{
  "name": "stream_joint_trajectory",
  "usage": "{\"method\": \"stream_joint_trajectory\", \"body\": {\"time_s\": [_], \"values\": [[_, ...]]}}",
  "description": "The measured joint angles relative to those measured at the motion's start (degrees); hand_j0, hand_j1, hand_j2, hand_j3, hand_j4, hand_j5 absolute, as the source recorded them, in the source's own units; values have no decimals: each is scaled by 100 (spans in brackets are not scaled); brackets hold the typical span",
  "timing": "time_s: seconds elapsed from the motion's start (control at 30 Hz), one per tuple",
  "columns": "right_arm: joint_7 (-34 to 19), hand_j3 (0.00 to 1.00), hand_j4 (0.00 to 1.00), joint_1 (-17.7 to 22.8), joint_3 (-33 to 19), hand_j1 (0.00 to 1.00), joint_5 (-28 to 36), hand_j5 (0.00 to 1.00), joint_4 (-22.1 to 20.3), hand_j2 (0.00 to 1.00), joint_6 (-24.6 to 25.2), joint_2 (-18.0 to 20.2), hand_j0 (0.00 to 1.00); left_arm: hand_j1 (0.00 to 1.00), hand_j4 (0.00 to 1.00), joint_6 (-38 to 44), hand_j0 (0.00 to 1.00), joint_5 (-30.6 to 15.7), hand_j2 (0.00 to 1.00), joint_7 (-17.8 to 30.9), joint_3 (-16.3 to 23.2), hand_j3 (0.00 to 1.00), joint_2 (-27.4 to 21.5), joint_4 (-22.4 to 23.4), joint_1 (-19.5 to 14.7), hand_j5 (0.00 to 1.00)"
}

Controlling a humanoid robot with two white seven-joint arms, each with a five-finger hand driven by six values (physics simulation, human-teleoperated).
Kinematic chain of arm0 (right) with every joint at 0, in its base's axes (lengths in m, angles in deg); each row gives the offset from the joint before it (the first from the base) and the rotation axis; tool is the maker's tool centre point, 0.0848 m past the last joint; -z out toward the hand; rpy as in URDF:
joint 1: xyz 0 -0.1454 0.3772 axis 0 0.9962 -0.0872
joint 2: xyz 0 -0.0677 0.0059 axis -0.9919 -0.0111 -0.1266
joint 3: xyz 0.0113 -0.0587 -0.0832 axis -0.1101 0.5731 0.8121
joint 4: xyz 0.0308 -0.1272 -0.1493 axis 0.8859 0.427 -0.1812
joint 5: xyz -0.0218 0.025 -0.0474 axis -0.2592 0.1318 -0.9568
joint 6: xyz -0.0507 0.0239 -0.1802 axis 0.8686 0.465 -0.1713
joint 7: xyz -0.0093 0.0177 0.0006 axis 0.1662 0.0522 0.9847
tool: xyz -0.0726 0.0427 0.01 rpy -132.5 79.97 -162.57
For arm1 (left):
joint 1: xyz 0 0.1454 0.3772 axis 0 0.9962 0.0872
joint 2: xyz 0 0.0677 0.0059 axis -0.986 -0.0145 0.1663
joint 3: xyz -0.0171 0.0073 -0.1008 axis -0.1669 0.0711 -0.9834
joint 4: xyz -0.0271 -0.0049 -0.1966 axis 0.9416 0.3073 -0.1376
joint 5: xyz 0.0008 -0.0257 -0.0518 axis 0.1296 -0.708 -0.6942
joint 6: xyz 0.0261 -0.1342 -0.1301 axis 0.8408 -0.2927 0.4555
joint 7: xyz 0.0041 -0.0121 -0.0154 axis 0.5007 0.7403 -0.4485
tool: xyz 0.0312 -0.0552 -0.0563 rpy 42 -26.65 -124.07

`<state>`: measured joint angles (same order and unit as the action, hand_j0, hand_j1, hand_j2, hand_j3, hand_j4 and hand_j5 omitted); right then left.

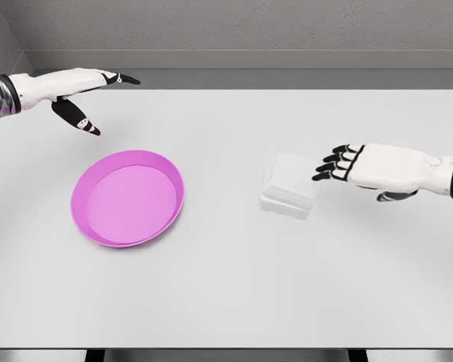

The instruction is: Pack egg into the box and close the box lid

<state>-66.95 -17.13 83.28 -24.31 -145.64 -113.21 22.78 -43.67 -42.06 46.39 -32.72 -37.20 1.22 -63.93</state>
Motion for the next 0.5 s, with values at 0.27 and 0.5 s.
{"method": "stream_joint_trajectory", "body": {"time_s": [0.27, 0.5], "values": [[0, 100, 100, 255, -1204, 100, 1088, 100, 928, 100, -1, 120, 100, 100, 100, 0, 100, -8, 100, 0, -83, 100, 1, 148, 0, 100], [0, 100, 100, 255, -1324, 100, 1170, 100, 1156, 100, -1, 119, 100, 100, 100, 0, 100, -36, 100, 0, -244, 100, 7, 477, 18, 100]]}}
